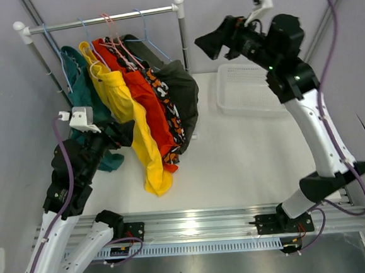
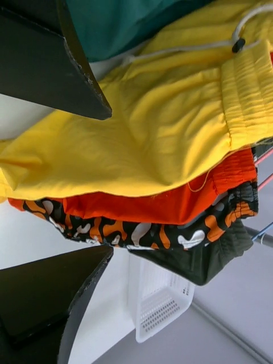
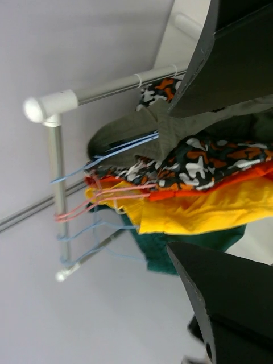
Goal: Remove the shorts from the hanger
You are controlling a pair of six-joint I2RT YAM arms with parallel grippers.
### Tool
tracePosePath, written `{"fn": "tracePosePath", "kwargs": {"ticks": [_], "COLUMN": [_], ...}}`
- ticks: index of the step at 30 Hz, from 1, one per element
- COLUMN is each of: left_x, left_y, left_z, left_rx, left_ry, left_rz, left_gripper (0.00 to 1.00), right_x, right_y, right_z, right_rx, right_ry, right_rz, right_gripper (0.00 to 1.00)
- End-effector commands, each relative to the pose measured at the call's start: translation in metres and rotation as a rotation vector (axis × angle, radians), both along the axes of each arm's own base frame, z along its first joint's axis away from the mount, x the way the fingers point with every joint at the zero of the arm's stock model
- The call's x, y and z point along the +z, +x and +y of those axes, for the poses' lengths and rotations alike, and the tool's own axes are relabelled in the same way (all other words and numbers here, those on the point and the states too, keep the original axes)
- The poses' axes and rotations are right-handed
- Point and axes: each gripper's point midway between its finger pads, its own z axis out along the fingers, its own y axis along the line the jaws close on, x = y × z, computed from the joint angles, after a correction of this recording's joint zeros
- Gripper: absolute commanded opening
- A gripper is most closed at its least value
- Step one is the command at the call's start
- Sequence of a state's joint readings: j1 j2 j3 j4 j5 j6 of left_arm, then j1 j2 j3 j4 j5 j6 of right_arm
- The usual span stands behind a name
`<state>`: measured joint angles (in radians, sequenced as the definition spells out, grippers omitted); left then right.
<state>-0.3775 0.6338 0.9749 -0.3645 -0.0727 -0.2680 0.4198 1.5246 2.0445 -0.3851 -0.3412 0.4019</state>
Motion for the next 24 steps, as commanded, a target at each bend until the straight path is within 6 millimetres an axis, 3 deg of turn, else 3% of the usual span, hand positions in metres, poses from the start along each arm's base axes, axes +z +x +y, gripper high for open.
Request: {"fn": "tracePosePath", "kwargs": {"ticks": [1,3,4,5,6,7,8,13,19,24], "left_x": [-0.012,-0.02,-0.027,-0.034,-0.036,-0.042,-0.045,-0.059,-0.061,-0.063], "left_y": [-0.001,-0.004,-0.004,-0.004,-0.005,-0.005,-0.005,-0.003,-0.002,-0.002], "left_z": [0.016,0.017,0.018,0.019,0.02,0.021,0.021,0.021,0.02,0.022], "left_rx": [0.065,0.068,0.072,0.077,0.085,0.09,0.091,0.095,0.093,0.11], "left_ry": [0.069,0.064,0.067,0.064,0.061,0.06,0.064,0.072,0.074,0.088], "left_rz": [0.001,0.004,0.012,0.018,0.017,0.021,0.028,0.058,0.055,0.054], "left_gripper": [0.99,0.99,0.99,0.99,0.99,0.99,0.99,0.99,0.99,0.99], "right_x": [-0.017,-0.019,-0.006,-0.025,-0.027,-0.004,-0.029,-0.025,-0.042,-0.054], "right_y": [0.018,0.023,0.021,0.042,0.05,0.046,0.068,0.095,0.124,0.132], "right_z": [0.027,0.042,0.049,0.062,0.067,0.066,0.083,0.101,0.117,0.138], "right_rx": [-0.01,-0.003,-0.007,-0.014,-0.014,-0.012,0.0,-0.019,-0.031,0.029], "right_ry": [-0.138,-0.172,-0.17,-0.208,-0.221,-0.208,-0.25,-0.201,-0.161,-0.107], "right_rz": [-0.057,-0.113,-0.156,-0.13,-0.125,-0.166,-0.142,-0.222,-0.226,-0.212], "right_gripper": [1.0,0.99,0.99,0.99,0.99,0.99,0.99,0.98,0.95,0.93]}}
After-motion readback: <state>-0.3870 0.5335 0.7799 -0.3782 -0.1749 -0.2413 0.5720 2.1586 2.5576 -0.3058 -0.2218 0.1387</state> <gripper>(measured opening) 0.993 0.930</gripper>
